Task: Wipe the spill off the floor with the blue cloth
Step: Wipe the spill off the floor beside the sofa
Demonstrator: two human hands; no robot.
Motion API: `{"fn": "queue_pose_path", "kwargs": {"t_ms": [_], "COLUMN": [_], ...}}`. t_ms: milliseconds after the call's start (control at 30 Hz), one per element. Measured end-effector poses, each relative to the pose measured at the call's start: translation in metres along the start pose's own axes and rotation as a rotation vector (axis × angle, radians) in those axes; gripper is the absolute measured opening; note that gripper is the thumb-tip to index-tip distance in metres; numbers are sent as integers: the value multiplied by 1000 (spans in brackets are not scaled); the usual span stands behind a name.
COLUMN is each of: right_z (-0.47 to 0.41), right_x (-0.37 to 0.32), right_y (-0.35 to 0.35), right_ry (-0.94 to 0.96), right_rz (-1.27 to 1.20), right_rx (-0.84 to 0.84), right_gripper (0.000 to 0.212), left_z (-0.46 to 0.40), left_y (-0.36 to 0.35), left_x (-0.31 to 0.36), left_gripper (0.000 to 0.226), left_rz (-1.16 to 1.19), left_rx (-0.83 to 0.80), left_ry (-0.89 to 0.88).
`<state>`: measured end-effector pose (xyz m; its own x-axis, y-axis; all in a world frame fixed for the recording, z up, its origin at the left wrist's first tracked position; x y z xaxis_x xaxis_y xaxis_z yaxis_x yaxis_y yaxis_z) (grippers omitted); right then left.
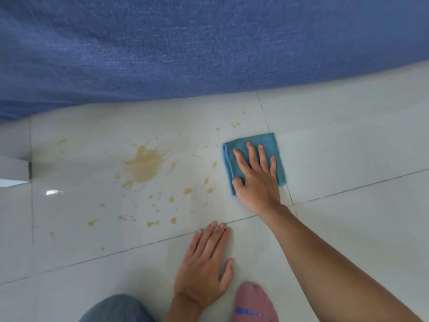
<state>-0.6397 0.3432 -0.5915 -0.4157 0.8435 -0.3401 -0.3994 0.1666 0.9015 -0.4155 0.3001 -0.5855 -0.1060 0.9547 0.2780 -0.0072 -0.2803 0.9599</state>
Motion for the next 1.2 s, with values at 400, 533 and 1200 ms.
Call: {"fn": "queue_pose_path", "kwargs": {"t_ms": [400,533,1200], "right_z": [-11,-50,-75], "right_x": [-6,-14,6], "right_y": [0,12,25], "right_ry": [145,-37,-48], "right_rz": [34,-7,30], "right_rx": [-29,-7,23], "right_gripper": [80,79,79], "left_z": [3,-3,-1], "left_y": [-6,-4,-3], "left_x": [-1,-3,-3], "left_gripper": [75,75,73], "left_rz": [44,38,94], "left_rx": [23,-17,-8], "left_ry": [-4,23,30]}}
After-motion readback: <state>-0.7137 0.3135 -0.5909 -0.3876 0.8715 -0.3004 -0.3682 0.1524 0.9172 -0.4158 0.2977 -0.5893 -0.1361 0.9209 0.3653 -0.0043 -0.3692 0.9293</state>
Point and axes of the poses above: each hand's wrist, its own z-axis away from the middle knuckle, its own y-axis out of the back of the hand, x = y × z, the point moved 7 cm from there along -z, towards the middle knuckle, and after that the axes turned 8 degrees about -z, right-handed, at the moved point
